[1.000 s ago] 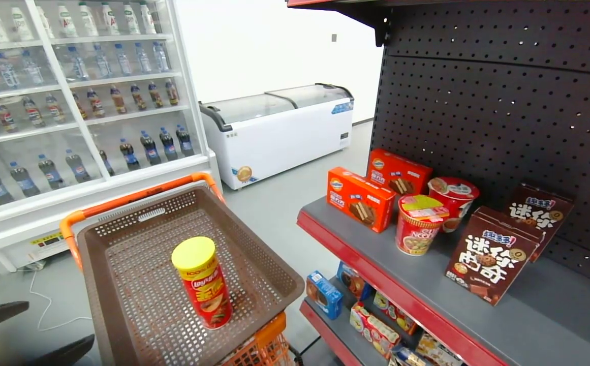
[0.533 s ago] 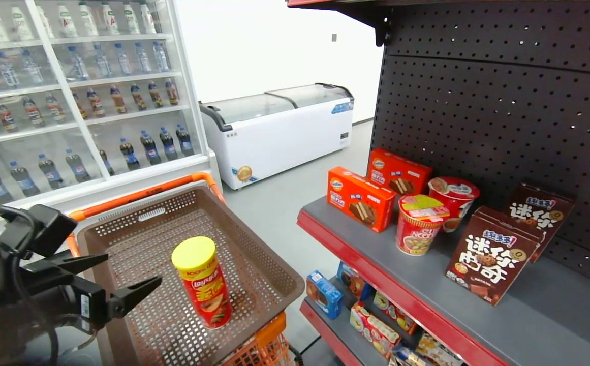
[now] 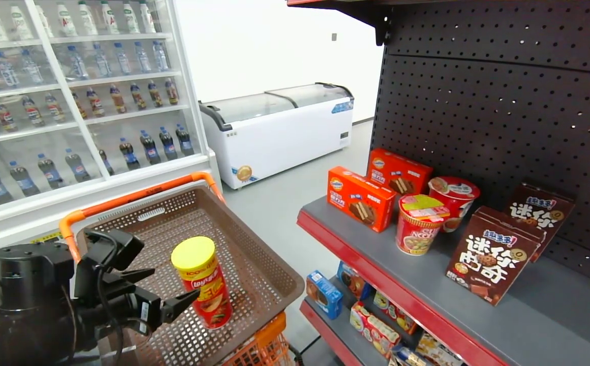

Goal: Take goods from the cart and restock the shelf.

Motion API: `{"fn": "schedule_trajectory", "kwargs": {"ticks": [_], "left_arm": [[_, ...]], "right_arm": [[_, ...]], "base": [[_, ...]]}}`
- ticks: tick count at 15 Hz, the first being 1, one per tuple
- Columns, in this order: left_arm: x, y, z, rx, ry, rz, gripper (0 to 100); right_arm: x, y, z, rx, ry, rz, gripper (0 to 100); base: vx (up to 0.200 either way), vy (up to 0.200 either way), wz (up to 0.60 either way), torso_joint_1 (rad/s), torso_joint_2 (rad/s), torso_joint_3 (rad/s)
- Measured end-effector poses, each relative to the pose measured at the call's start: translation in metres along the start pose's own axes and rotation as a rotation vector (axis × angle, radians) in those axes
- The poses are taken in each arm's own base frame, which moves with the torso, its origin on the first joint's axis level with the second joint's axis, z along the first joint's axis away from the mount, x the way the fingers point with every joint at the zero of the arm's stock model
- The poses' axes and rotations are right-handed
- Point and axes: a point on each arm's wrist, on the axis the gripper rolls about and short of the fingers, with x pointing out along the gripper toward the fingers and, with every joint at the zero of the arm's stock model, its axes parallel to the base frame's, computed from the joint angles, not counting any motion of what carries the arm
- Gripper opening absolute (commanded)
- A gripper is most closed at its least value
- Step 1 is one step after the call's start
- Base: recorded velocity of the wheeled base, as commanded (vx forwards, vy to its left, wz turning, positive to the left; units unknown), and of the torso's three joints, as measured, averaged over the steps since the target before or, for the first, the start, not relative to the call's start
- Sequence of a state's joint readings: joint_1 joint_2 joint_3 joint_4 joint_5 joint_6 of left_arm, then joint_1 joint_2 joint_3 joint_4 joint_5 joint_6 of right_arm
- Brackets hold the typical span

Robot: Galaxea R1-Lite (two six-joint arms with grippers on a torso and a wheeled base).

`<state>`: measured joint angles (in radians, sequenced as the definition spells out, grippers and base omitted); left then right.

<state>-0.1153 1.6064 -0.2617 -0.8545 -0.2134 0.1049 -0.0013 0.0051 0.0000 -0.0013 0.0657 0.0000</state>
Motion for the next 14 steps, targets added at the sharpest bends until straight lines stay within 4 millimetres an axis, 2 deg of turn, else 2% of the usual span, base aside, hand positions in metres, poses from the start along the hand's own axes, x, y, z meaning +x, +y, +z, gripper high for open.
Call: {"fn": "schedule_trajectory", "kwargs": {"ticks": [9,13,14], "left_arm": [[0.058,-0.004,-0.019,0.027,0.017,-0.05,100],[0.074,-0.001,-0.025,0.024,0.057,-0.055,100],[0.076,-0.001,-0.026,0.023,0.062,-0.056,0]], "right_arm": [[0.0,0.0,0.0,0.0,0.0,0.0,100],[0.0,0.0,0.0,0.0,0.0,-0.001,100],[0.0,0.0,0.0,0.0,0.0,0.0,100]], "base": [[0.0,0.0,0.0,0.0,0.0,0.0],[0.0,0.0,0.0,0.0,0.0,0.0],[0.0,0.0,0.0,0.0,0.0,0.0]]}}
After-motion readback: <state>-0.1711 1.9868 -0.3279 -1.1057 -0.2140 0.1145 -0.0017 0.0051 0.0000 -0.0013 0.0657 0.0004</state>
